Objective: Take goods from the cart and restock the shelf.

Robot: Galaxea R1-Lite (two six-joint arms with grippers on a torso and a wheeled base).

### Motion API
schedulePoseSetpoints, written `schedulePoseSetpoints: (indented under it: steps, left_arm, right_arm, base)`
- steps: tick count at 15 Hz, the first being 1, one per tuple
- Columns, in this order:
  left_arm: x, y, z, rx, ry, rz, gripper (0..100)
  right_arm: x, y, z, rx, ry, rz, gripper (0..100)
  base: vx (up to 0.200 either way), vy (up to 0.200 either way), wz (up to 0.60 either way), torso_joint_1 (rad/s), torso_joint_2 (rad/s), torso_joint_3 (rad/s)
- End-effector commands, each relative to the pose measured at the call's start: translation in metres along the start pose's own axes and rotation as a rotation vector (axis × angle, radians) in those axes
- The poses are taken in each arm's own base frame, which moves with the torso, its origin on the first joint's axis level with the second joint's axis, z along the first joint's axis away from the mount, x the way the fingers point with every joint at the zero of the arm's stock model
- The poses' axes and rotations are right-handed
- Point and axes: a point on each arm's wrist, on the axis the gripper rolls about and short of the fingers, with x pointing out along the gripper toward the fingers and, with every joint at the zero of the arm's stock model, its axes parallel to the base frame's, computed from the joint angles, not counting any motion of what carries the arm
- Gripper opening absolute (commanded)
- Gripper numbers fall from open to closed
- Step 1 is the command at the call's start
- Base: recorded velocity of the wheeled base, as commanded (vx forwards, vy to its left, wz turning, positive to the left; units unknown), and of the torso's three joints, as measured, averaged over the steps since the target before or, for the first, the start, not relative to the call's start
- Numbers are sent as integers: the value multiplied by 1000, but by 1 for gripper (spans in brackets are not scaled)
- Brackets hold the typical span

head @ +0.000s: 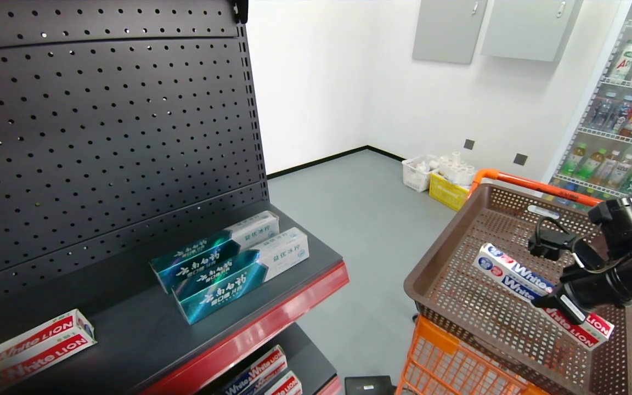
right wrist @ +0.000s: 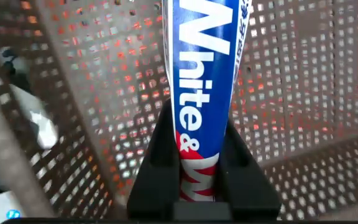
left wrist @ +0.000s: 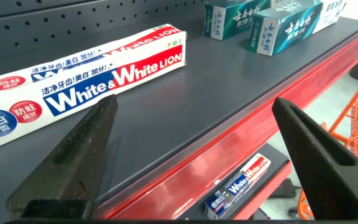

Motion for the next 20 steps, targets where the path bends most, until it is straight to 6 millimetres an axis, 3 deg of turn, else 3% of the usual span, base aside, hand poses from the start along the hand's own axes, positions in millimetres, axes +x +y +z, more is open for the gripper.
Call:
schedulePoseSetpoints:
  steps: [1, 6, 9, 15, 20]
  left_arm:
    - [0, 0, 0, 0, 1, 2, 100]
    - [0, 0, 0, -1, 1, 2, 100]
    - [0, 0, 0, 0, 1, 2, 100]
    - [0, 0, 0, 0, 1, 2, 100]
    - [0, 0, 0, -1, 1, 2, 100]
  right_arm:
    - [-50, 15, -4, 29, -63, -49, 0]
    - [-121, 64, -23, 182, -205, -141, 0]
    - [-143, 81, -50, 214, -243, -231, 0]
    - [-167, 112, -86, 343, -359, -254, 0]
    - [-149, 122, -104, 377, -329, -397, 0]
  base:
    - [0, 0, 0, 0, 0, 0]
    - [0, 0, 0, 0, 0, 0]
    - [0, 0, 0, 0, 0, 0]
    - [0, 0, 0, 0, 0, 0]
    - [0, 0, 0, 0, 0, 0]
